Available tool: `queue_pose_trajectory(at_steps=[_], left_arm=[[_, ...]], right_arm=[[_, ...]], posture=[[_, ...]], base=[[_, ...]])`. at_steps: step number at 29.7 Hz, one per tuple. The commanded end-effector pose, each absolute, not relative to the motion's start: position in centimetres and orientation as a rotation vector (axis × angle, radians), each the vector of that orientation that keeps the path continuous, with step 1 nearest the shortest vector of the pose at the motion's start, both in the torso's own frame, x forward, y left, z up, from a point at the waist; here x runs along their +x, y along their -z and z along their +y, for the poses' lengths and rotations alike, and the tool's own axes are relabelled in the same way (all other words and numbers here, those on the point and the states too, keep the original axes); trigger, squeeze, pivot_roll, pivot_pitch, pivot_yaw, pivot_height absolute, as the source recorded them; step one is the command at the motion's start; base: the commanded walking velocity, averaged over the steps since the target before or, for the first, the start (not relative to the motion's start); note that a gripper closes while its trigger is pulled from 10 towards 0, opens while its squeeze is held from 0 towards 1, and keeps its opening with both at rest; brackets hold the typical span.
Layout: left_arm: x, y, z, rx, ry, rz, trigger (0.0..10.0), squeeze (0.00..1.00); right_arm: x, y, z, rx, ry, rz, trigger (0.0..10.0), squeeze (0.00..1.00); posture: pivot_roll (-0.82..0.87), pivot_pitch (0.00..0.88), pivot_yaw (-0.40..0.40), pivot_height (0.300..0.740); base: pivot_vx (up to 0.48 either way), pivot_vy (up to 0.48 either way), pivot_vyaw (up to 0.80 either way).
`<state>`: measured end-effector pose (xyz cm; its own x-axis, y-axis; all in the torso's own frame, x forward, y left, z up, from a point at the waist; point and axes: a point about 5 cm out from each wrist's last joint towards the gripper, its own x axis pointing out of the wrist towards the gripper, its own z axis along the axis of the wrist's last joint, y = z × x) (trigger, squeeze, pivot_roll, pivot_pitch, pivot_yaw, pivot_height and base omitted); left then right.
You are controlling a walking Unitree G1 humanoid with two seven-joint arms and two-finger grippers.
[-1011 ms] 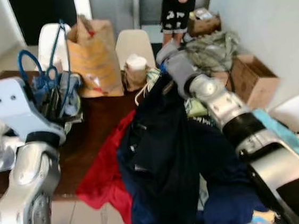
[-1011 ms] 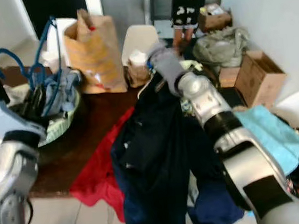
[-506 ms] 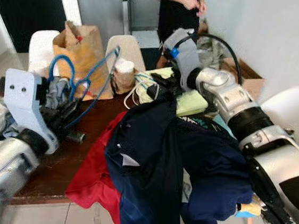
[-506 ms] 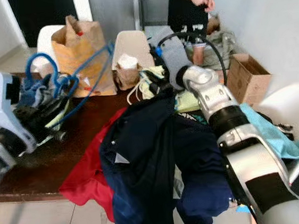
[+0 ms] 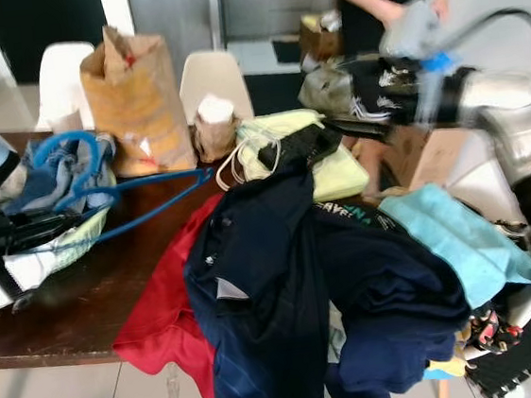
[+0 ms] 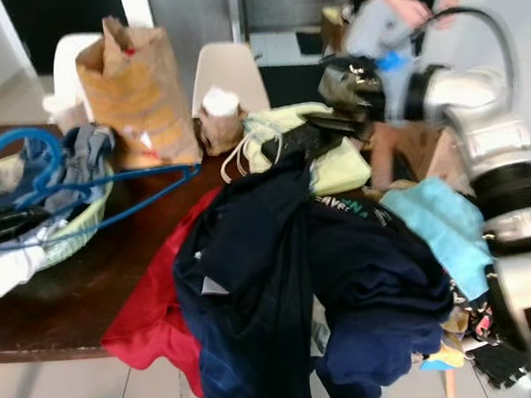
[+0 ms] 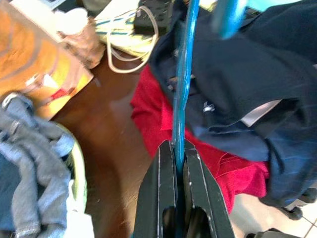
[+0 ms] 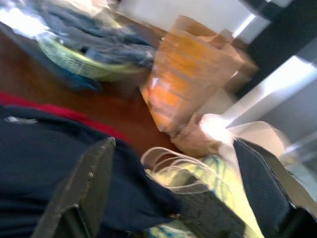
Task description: Hang hanger
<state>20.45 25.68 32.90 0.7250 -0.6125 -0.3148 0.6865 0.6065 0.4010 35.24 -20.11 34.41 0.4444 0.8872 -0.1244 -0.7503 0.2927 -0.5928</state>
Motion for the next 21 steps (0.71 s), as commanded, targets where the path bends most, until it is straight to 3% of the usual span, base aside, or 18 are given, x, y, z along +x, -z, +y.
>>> queue_pose_trajectory(at_steps=[1,2,4,5,8,9,11,12,21], left_arm=[[19.9,-33.3,25.1,0.546,0.824,0.171,10.0,0.00],[19.2,-33.5,24.5,0.529,0.943,0.169,10.0,0.00],[19.2,-33.5,24.5,0.529,0.943,0.169,10.0,0.00],[19.0,-33.4,24.1,0.513,1.045,0.148,10.0,0.00],[19.0,-33.4,24.1,0.513,1.045,0.148,10.0,0.00],[19.3,-33.3,23.8,0.489,1.103,0.079,10.0,0.00],[19.3,-33.3,23.8,0.489,1.103,0.079,10.0,0.00],[20.2,-33.1,23.7,0.479,1.110,0.006,10.0,0.00],[21.9,-31.9,23.1,0.491,1.111,-0.065,10.0,0.00]], right_arm=[[34.6,-35.0,-20.1,-0.636,-1.164,-0.261,10.0,0.00],[33.4,-35.0,-19.1,-0.627,-1.323,-0.250,10.0,0.00],[33.4,-35.0,-19.1,-0.627,-1.323,-0.250,10.0,0.00],[32.2,-34.6,-17.6,-0.619,-1.485,-0.242,10.0,0.00],[32.2,-34.6,-17.6,-0.619,-1.485,-0.242,10.0,0.00],[31.1,-33.6,-15.9,-0.608,-1.628,-0.212,10.0,0.00],[31.1,-33.6,-15.9,-0.608,-1.628,-0.212,10.0,0.00],[30.1,-31.9,-14.3,-0.597,-1.742,-0.157,10.0,0.00],[26.8,-27.7,-10.8,-0.551,-1.933,-0.011,10.0,0.00]], posture=[[0.08,0.006,-0.071,0.740],[0.08,0.001,-0.070,0.740],[0.08,0.001,-0.070,0.740],[0.08,0.000,-0.069,0.740],[0.08,0.000,-0.069,0.740],[0.08,0.000,-0.067,0.740],[0.08,0.000,-0.067,0.740],[0.06,0.000,-0.066,0.740],[0.04,0.000,-0.057,0.740]], base=[[0.000,0.000,0.00],[0.000,0.000,0.00],[0.000,0.000,0.00],[0.000,0.000,0.00],[0.000,0.000,0.00],[0.000,0.000,0.00],[0.000,0.000,0.00],[0.000,0.000,0.00],[0.000,0.000,0.00]])
